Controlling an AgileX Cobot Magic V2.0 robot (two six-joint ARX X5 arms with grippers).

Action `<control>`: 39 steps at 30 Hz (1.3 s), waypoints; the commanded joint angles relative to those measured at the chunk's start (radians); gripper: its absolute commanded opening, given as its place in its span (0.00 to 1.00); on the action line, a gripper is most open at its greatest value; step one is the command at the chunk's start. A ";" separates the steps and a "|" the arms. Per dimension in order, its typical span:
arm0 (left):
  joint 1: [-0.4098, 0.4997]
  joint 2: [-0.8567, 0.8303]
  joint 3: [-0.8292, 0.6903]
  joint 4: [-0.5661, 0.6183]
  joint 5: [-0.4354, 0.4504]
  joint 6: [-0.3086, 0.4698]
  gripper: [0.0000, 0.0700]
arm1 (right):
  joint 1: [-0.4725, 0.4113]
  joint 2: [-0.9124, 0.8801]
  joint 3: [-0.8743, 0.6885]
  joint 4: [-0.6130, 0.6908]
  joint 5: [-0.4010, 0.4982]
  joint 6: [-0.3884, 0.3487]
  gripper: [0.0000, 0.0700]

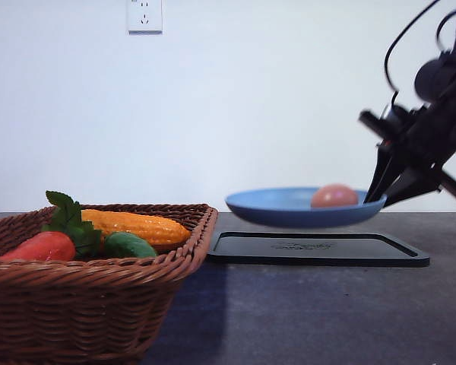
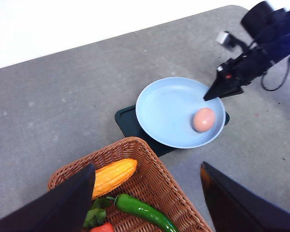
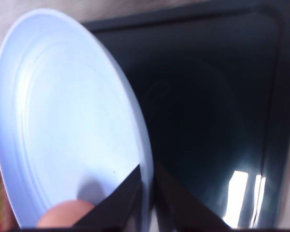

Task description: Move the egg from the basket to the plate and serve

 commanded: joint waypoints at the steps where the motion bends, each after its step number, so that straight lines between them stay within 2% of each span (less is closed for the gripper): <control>1: -0.008 0.012 0.019 0.014 -0.003 -0.002 0.63 | 0.003 0.049 0.044 0.002 0.000 -0.009 0.00; 11: -0.009 0.028 0.019 0.014 -0.003 -0.009 0.63 | 0.003 0.125 0.097 0.009 0.060 -0.005 0.02; 15: -0.008 0.036 0.019 0.013 -0.003 -0.014 0.63 | 0.003 0.125 0.097 0.008 0.084 -0.006 0.27; 17: -0.009 0.039 0.019 0.014 -0.003 -0.014 0.63 | 0.003 0.125 0.097 0.008 0.089 -0.007 0.35; 23: -0.008 0.051 0.019 0.013 -0.003 -0.014 0.63 | 0.002 0.121 0.110 0.001 0.100 -0.010 0.36; 28: -0.008 0.068 0.019 0.015 -0.003 -0.013 0.62 | -0.021 0.080 0.134 -0.059 0.102 -0.016 0.36; 33: -0.002 0.106 0.019 0.022 -0.003 0.009 0.45 | -0.057 -0.015 0.139 -0.144 0.102 -0.038 0.35; 39: 0.026 0.180 0.019 0.060 -0.003 0.078 0.10 | -0.072 -0.174 0.138 -0.298 0.112 -0.146 0.18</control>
